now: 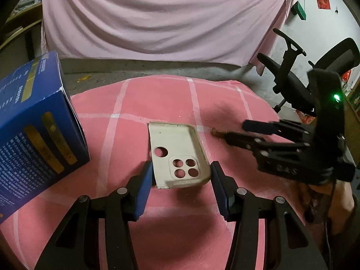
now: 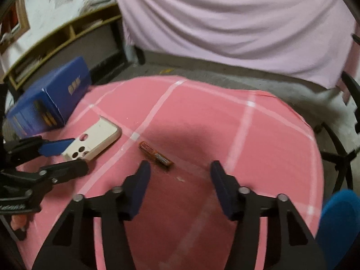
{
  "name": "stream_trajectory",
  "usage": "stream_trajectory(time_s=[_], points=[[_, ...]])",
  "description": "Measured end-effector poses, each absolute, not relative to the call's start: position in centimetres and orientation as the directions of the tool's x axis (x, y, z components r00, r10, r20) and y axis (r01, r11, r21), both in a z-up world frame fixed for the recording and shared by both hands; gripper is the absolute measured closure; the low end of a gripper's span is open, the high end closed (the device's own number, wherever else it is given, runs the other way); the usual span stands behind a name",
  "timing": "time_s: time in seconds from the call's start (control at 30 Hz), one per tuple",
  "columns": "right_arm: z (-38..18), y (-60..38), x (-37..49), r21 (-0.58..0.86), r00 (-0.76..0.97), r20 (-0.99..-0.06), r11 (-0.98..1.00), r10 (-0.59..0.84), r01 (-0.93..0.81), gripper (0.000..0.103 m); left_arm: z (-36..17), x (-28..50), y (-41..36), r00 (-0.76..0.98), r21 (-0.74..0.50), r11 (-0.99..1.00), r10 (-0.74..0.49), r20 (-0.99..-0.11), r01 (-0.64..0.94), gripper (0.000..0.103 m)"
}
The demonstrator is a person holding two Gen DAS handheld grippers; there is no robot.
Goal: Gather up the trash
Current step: 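Grasp the beige phone case with the left tool while the right tool grasps the orange battery, then carry the phone case and orange battery over the blue bucket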
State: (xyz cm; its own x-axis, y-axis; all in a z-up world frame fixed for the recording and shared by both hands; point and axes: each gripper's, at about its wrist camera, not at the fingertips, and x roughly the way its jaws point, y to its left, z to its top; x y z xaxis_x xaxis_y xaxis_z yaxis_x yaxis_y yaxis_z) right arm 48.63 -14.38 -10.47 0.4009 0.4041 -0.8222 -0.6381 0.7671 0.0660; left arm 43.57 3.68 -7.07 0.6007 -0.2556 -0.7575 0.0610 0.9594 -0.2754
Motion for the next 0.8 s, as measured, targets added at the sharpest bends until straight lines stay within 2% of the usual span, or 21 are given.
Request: stream_trajectory(time_s=[0.17, 0.33, 0.43, 0.6, 0.8], points=[[-10.8, -12.9, 49.5, 0.050, 0.379, -0.834, 0.740, 0.400, -0.671, 0.062, -7.0, 43.6, 3.7, 0.603, -0.263, 0.963, -0.247, -0.759, 0.063, 0.058], [-10.8, -12.4, 49.0, 0.080, 0.332, -0.833, 0.690, 0.443, -0.719, 0.090, -7.0, 43.7, 3.0, 0.611, -0.233, 0.970, -0.222, -0.760, 0.063, 0.058], [-10.7, -12.6, 48.6, 0.076, 0.332, -0.831, 0.682, 0.446, -0.728, 0.095, -7.0, 43.5, 2.9, 0.621, -0.237, 0.970, -0.222, -0.751, 0.060, 0.058], [-10.1, -13.5, 47.7, 0.065, 0.378, -0.811, 0.711, 0.447, -0.700, 0.095, -6.7, 42.6, 2.9, 0.644, -0.231, 0.971, -0.213, -0.735, 0.058, 0.058], [-8.0, -16.6, 45.8, 0.074, 0.505, -0.710, 0.765, 0.491, -0.640, 0.095, -5.6, 40.9, 2.0, 0.720, -0.204, 0.977, -0.182, -0.670, 0.057, 0.058]])
